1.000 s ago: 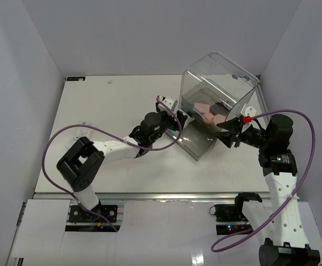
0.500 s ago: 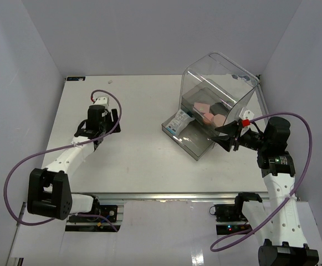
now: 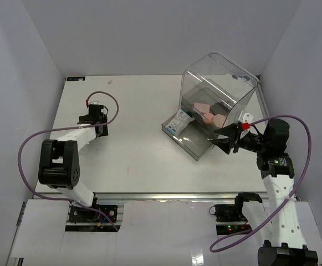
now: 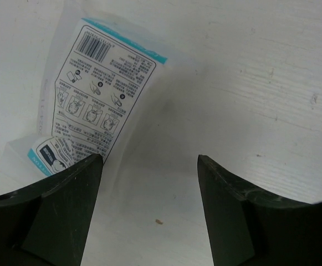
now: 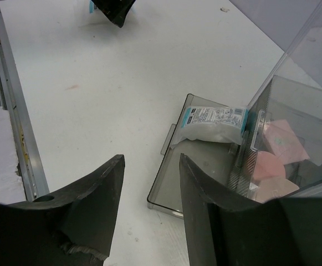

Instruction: Organize the makeup

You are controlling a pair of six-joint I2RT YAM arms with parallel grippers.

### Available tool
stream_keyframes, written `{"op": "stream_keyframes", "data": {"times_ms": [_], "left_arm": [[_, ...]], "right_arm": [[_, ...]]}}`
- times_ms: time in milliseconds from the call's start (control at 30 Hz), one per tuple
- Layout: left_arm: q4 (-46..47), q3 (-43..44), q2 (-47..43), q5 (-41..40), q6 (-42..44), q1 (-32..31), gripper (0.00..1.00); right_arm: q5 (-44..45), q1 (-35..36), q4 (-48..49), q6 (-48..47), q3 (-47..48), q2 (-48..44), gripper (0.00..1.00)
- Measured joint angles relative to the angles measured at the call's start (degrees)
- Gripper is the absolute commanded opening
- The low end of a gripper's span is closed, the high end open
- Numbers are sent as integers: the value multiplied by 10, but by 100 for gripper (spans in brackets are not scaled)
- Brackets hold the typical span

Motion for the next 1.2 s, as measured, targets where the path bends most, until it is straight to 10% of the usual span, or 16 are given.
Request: {"op": "stream_keyframes", "data": {"times_ms": [567, 1000, 1200], "left_arm": [[18, 63, 101, -76, 83, 1, 63], [16, 66, 105, -94, 95, 1, 2], [-7, 57, 45, 10, 48, 6, 0]], "right_arm": [[-2, 0, -1, -2, -3, 0, 51], [-2, 0, -1, -3, -3, -5, 51], [-1, 0, -1, -3, -3, -8, 51]]}}
